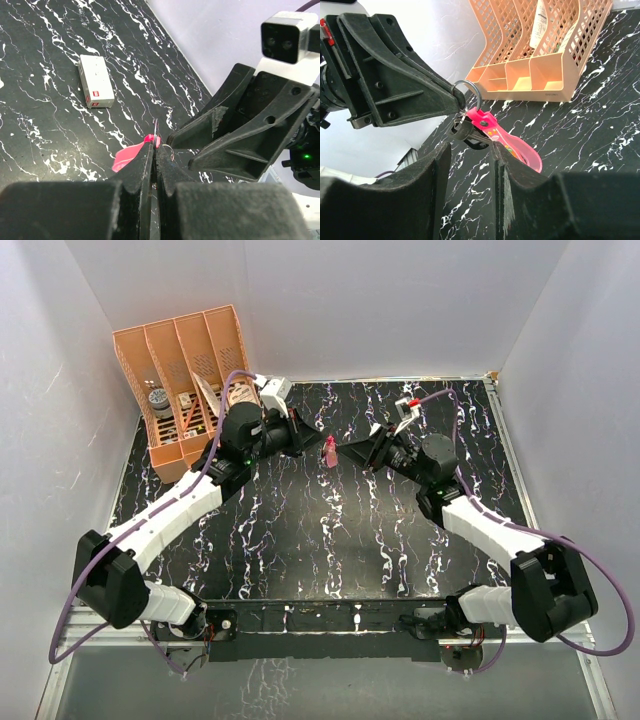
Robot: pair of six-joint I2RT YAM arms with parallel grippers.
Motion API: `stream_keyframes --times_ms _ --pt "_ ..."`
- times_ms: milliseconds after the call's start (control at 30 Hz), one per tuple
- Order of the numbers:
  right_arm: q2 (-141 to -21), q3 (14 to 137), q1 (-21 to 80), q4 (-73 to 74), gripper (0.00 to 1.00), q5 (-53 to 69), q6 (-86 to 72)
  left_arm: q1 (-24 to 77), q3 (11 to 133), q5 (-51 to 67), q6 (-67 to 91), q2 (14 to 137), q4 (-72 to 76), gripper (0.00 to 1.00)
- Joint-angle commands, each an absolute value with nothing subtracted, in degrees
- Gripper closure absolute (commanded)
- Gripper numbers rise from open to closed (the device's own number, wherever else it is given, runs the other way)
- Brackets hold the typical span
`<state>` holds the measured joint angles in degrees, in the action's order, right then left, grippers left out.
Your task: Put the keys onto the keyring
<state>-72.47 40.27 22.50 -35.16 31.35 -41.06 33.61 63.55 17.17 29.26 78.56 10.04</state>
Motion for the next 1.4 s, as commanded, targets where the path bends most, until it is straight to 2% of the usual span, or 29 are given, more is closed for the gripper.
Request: stream_keyframes --times_ms 0,1100,1367 --pt "-73.8 41.4 22.9 -41.1 0.67 32.0 -43.5 33.8 66.4 18.5 30.0 78.1 10.5 1.0" --pt "-79.8 45.6 24.6 -44.8 0.76 30.3 -48.1 34.0 65.3 17.7 27.9 79.7 9.7 1.0" --pt "-80.3 46.1 24.7 -43.7 0.83 29.7 -47.8 34.0 64.9 17.6 27.4 79.0 9.1 1.0"
